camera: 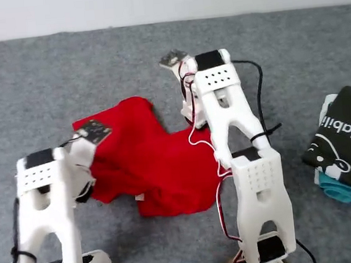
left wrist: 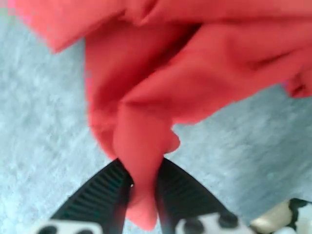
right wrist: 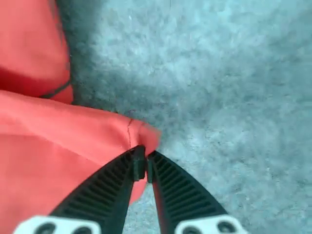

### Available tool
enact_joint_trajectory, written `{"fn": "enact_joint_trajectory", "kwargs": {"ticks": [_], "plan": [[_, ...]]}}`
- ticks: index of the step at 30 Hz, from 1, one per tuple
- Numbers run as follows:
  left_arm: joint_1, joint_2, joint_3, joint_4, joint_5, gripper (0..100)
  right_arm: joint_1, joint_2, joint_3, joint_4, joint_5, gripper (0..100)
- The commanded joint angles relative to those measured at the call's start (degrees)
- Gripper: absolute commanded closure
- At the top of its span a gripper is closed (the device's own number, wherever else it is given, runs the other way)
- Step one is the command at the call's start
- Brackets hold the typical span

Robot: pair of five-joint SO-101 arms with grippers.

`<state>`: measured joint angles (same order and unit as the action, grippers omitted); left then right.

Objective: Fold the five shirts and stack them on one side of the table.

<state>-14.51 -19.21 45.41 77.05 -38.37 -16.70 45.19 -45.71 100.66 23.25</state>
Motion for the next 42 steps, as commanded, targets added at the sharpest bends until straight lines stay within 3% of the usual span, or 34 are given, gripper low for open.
{"fn": "enact_joint_trajectory", "kwargs": {"ticks": [1, 7, 19, 32, 35, 40, 42], "plan": [[3.3, -1.7, -1.8, 0.5, 2.2, 99, -0.2, -0.2, -0.2, 1.0, 0.4, 95.3], [3.3, -1.7, -1.8, 0.5, 2.5, 99, -0.9, -0.3, -0.2, 2.2, -6.6, 74.2], [3.3, -1.7, -1.7, 0.5, 2.5, 99, -5.8, 0.7, -0.1, -4.2, -7.0, 73.6], [3.3, -1.6, -1.6, 0.5, 2.5, 99, -9.6, 11.0, -0.2, -7.7, -7.0, 73.9], [3.3, -1.6, -1.6, 0.4, 2.5, 99, -10.7, 11.7, -0.3, -7.3, -6.9, 76.7], [3.3, -1.6, -0.5, -0.5, 2.6, 99, -11.1, 13.1, -3.1, -5.3, -6.4, 98.0], [3.3, -1.6, 1.0, -1.6, 2.6, 99, -10.9, 13.7, -4.2, -3.6, -4.1, 98.0]]}}
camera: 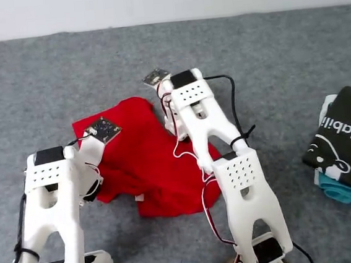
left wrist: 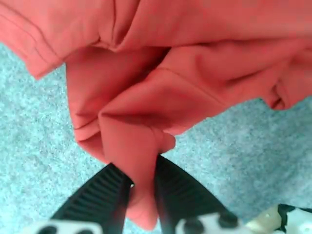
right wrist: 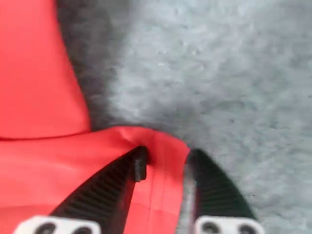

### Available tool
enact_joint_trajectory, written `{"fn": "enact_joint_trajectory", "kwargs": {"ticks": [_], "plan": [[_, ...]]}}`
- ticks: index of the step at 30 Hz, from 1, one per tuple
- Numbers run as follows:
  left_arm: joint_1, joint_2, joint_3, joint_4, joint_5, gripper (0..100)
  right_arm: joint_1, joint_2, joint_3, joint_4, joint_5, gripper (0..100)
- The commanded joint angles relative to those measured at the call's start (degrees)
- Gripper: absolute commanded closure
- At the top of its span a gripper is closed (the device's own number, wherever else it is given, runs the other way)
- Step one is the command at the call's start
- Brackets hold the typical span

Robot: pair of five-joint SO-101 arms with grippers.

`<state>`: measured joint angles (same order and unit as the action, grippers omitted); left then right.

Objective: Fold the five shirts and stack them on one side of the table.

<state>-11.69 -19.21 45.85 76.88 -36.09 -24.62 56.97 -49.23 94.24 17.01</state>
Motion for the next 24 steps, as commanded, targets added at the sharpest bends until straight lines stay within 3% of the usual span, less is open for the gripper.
{"fn": "enact_joint_trajectory", "kwargs": {"ticks": [1, 7, 10, 24], "plan": [[0.4, -1.6, 1.2, -1.7, 0.4, 99, -2.9, 2.1, -1.7, 4.2, 3.3, 98.1], [0.4, -1.9, 1.4, -1.4, 0.8, 99, 0.3, -0.4, -8.3, 8.7, 6.1, 98.8], [0.4, -2.2, -1.2, -0.7, 4.5, 99, 3.0, -5.2, -8.6, 8.7, 7.8, 98.8], [0.5, -2.0, -35.6, 13.7, 17.4, 99, 13.9, -38.6, -8.6, 8.5, 14.2, 98.8]]}}
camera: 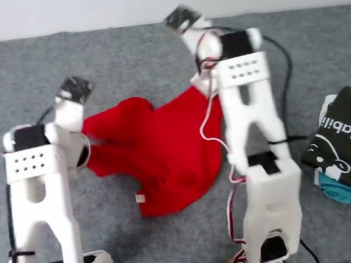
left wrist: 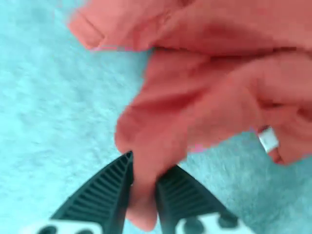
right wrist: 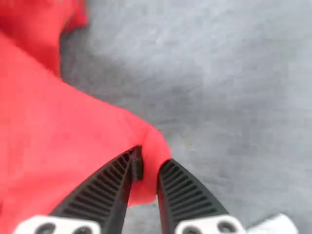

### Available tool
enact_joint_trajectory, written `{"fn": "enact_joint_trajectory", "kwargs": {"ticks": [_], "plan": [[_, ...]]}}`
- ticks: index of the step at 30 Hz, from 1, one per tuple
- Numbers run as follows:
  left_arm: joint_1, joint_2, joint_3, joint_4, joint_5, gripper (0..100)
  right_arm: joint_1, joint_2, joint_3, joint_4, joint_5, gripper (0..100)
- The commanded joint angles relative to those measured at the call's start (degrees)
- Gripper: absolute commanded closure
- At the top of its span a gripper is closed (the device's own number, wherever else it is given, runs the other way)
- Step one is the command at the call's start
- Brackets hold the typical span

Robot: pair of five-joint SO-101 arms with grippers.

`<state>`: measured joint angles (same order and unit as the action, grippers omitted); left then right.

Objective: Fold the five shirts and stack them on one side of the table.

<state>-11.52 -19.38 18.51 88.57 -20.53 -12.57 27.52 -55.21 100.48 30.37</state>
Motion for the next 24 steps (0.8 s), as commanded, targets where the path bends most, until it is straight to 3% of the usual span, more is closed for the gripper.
{"fn": "enact_joint_trajectory", "kwargs": {"ticks": [1, 13, 17, 24], "plan": [[0.4, -1.9, -10.5, 2.6, 2.3, 99, 2.3, -11.1, -2.6, 2.2, 0.9, 98.8], [0.5, -2.0, -30.4, 12.1, 2.3, 99, 7.1, -22.9, -2.6, -0.6, 1.0, 98.8], [0.0, -4.8, -28.0, 12.1, 1.7, 99, 7.4, -23.0, -2.6, 0.4, 1.0, 98.8], [-0.9, -20.7, -12.1, 12.1, -6.0, 99, 7.2, -22.7, -2.4, 1.8, 1.0, 98.8]]}}
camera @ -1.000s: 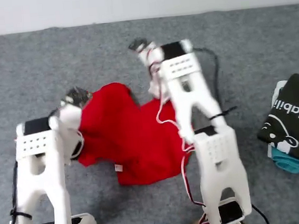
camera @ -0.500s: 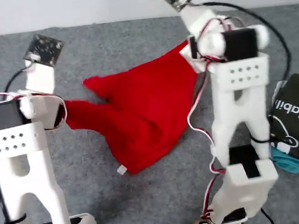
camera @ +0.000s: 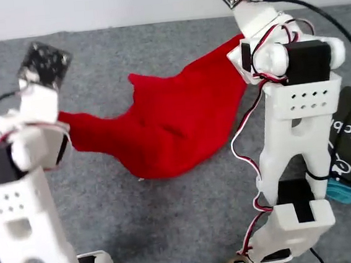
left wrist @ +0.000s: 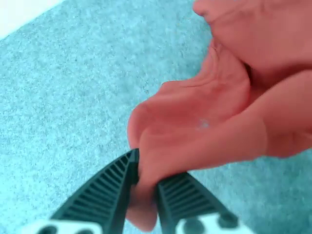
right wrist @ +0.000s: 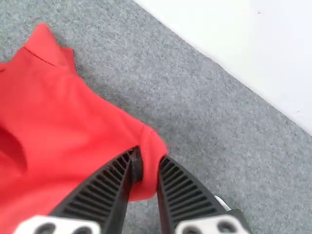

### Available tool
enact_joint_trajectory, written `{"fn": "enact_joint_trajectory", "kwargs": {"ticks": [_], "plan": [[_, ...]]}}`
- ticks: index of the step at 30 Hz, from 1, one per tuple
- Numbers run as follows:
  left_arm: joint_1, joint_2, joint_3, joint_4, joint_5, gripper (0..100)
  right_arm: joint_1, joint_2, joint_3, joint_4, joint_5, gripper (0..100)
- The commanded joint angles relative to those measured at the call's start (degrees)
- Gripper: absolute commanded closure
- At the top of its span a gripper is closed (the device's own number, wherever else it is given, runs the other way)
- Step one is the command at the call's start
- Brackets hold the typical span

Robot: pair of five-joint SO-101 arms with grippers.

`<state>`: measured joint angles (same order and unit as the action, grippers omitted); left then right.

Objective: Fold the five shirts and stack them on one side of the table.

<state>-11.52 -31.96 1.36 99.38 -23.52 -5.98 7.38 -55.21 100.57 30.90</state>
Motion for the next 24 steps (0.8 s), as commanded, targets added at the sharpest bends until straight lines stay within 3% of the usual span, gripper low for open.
{"fn": "enact_joint_trajectory", "kwargs": {"ticks": [1, 6, 14, 24], "plan": [[-1.6, -10.8, 7.6, 1.3, -3.9, 99, 0.6, -2.6, -2.4, 1.8, 0.4, 98.8], [-4.9, -21.5, 17.4, 1.3, -6.4, 99, 0.8, -0.8, -2.3, -0.1, 0.5, 98.8], [-6.2, -30.2, 27.9, 1.3, -7.6, 99, -2.3, 13.6, -2.6, -16.7, 0.4, 98.8], [-29.4, -36.2, 28.2, -7.8, -14.4, 99, -7.8, 19.6, -2.6, -31.0, 0.4, 98.8]]}}
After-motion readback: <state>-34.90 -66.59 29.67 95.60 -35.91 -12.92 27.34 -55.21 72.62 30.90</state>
